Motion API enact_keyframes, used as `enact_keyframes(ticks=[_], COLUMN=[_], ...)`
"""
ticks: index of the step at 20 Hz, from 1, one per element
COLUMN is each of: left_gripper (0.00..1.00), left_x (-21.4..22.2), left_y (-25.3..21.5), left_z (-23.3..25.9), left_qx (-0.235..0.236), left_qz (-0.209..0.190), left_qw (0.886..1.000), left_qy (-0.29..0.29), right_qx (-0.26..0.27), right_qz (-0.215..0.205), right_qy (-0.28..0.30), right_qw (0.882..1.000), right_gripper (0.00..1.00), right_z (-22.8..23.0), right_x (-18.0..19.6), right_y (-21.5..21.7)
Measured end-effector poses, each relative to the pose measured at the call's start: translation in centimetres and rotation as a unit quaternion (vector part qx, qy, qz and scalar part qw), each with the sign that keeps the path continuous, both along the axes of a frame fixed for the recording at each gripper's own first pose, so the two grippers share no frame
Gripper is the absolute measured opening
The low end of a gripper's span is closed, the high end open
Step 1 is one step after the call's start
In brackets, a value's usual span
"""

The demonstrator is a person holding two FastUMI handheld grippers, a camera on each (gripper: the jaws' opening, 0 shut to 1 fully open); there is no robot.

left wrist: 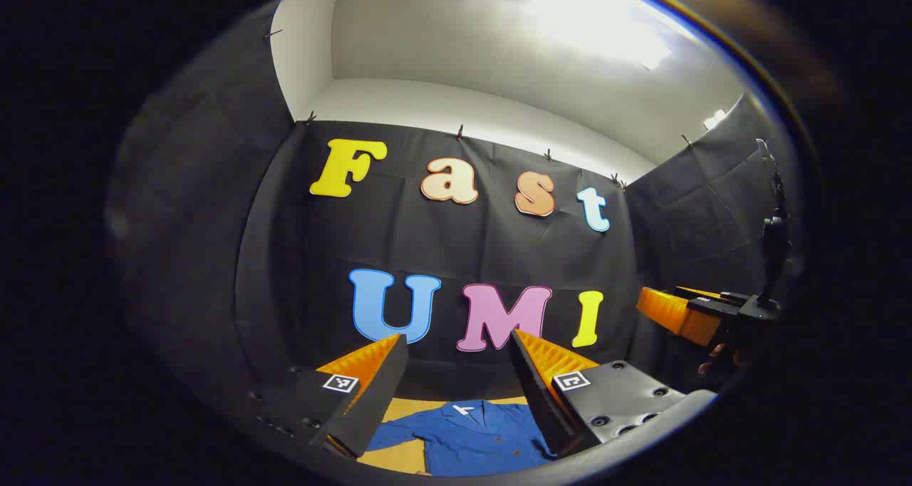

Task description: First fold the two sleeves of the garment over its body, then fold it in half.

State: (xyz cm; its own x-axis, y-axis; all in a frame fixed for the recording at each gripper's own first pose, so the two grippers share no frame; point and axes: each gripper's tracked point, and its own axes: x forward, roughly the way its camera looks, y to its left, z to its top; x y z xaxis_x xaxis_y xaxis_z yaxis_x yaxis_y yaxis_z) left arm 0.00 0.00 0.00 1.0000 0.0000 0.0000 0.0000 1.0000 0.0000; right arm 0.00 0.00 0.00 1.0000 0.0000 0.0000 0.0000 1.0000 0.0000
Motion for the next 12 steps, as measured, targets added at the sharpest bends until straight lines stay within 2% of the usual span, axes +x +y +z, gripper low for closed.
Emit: enact_keyframes(ticks=[3, 12], left_gripper=[0.81, 0.81], left_x=[1.1, 3.0], left_y=[-0.7, -2.2], left_z=[0.2, -1.2], left_qx=[0.001, -0.012], left_qz=[-0.002, 0.005], left_qw=[1.000, 1.000], left_qy=[-0.007, 0.006], right_qx=[-0.022, -0.014], right_qz=[-0.002, -0.001], right_qy=[-0.010, 0.003], right_qw=[1.000, 1.000], right_gripper=[0.96, 0.96], right_z=[0.0, -1.7], right_x=[0.2, 1.3], right_y=[-1.2, -2.9])
